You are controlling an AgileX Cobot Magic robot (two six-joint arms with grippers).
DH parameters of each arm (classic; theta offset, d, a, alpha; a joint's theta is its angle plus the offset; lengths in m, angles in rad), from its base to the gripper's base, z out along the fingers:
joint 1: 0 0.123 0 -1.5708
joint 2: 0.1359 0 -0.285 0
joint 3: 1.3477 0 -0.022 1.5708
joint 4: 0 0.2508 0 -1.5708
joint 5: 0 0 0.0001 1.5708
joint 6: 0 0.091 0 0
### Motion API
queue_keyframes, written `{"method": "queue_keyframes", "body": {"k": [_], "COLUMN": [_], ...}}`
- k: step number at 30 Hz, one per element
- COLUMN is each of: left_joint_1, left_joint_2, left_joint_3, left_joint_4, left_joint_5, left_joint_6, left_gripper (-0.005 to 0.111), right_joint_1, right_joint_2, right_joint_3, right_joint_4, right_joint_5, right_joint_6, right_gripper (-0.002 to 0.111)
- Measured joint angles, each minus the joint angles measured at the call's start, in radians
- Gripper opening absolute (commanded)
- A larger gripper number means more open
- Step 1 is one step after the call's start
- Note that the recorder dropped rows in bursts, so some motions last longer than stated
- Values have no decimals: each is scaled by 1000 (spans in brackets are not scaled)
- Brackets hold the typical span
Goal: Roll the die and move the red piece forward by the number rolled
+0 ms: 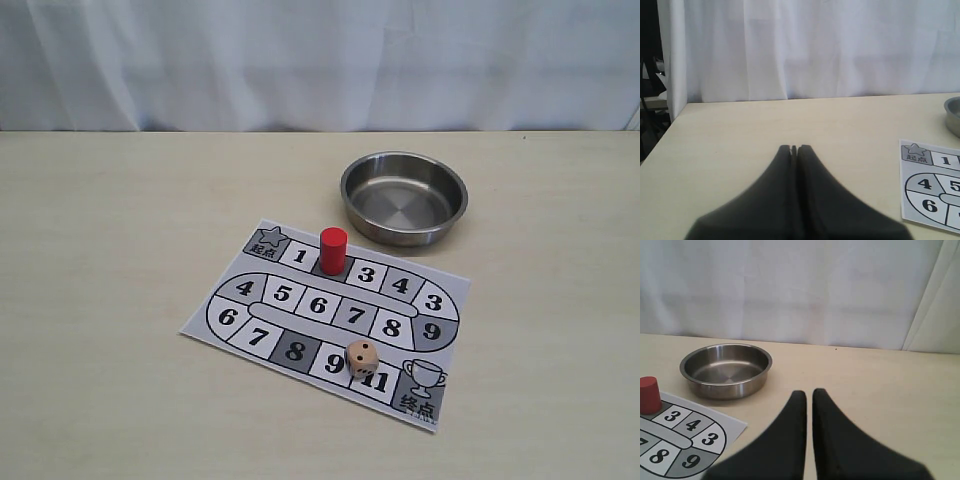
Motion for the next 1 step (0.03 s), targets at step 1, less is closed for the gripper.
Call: {"method": "queue_keyframes", "body": {"k": [1], "left_joint_1": [0], "left_joint_2": [0], "left_joint_3": [0], "left_joint_4": [0], "left_joint_5": [0], "left_joint_6": [0], "left_gripper": [0], "right_joint_1": [0], "right_joint_2": [0], "right_joint_3": [0], "right_joint_4": [0], "right_joint_5": [0], "right_joint_6": [0], "right_gripper": [4]}}
